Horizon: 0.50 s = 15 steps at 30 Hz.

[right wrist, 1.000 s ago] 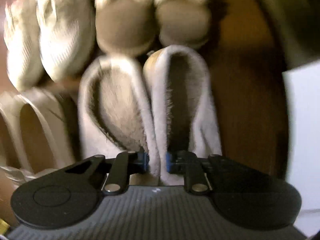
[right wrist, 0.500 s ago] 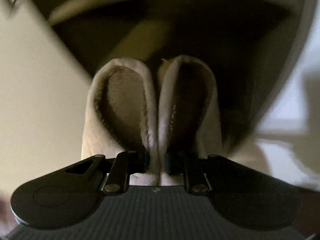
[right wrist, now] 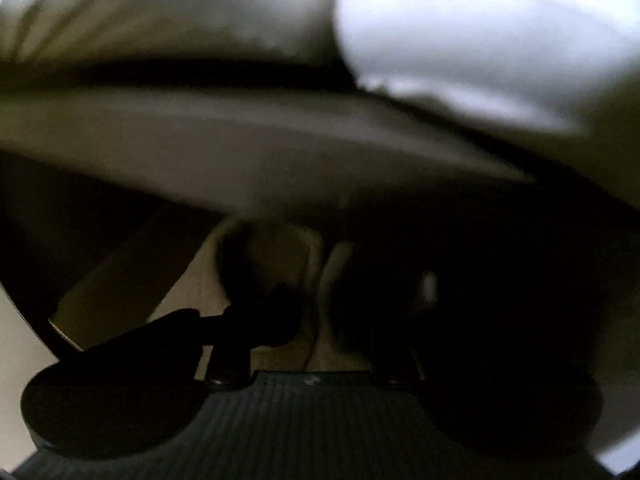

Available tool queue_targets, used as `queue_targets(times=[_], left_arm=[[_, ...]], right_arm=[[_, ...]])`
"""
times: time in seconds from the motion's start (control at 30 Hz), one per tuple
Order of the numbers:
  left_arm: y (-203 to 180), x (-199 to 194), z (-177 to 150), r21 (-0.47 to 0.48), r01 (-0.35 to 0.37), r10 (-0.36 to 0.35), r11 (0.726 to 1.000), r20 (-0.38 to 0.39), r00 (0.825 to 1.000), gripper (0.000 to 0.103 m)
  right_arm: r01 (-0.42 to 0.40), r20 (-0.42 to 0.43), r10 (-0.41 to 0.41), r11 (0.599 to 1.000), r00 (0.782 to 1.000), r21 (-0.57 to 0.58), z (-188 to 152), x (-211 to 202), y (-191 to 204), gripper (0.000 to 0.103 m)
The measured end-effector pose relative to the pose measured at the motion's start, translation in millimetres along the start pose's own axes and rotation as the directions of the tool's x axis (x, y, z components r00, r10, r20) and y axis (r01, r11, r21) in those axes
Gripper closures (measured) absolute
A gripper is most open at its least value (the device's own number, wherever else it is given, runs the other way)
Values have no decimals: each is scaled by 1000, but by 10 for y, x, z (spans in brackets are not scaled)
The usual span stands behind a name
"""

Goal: Organize scattered shoes
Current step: 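Lift the grey slipper pair and carry it into the open cabinet, then lower the grey slippers onto the shelf below the monkey slippers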

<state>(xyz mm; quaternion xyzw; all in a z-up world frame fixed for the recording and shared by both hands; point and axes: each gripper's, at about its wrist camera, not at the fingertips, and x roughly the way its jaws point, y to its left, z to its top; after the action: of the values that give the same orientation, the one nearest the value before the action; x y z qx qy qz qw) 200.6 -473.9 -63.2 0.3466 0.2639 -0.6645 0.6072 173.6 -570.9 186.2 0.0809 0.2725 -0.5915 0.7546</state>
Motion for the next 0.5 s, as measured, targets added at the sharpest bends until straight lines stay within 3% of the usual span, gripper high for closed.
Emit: queue_targets(times=[0.03, 0.07, 0.1, 0.2, 0.27, 0.33, 0.37, 0.4, 0.43, 0.5], left_arm=[[-25, 52, 71, 20, -4, 4, 1000, 16, 1000, 3], [-52, 94, 149, 44, -10, 9, 999, 32, 999, 3], [-63, 111, 186, 55, -13, 11, 998, 39, 999, 3], [-107, 107, 248, 115, -24, 17, 993, 56, 998, 3], [-102, 31, 228, 174, -21, 11, 985, 59, 998, 3], [-60, -56, 191, 209, -12, 0, 978, 55, 998, 3], [-25, -122, 159, 228, -2, -11, 974, 54, 998, 4], [7, -189, 131, 246, 9, -23, 969, 54, 998, 5], [46, -269, 109, 269, 25, -42, 963, 55, 998, 6], [82, -353, 113, 298, 48, -68, 953, 58, 996, 8]], right_arm=[[-3, 22, 3, 999, 1000, -35, -38, 2, -5, 50], [2, 52, 1, 998, 999, -62, -83, -25, -17, 25], [6, 89, 2, 996, 996, -90, -129, -62, -29, 17], [-7, 189, 39, 986, 981, -169, -263, -277, -65, 17], [-35, 167, 63, 986, 984, -166, -378, -513, -129, 18], [-71, 115, 87, 988, 989, -139, -513, -783, -207, 26], [-87, 90, 99, 988, 991, -125, -565, -887, -242, 36], [-106, 46, 112, 988, 993, -108, -601, -945, -274, 55], [-130, -36, 128, 988, 991, -85, -676, -1038, -287, 61], [-165, -173, 155, 985, 973, -46, -799, -1050, -284, 91]])
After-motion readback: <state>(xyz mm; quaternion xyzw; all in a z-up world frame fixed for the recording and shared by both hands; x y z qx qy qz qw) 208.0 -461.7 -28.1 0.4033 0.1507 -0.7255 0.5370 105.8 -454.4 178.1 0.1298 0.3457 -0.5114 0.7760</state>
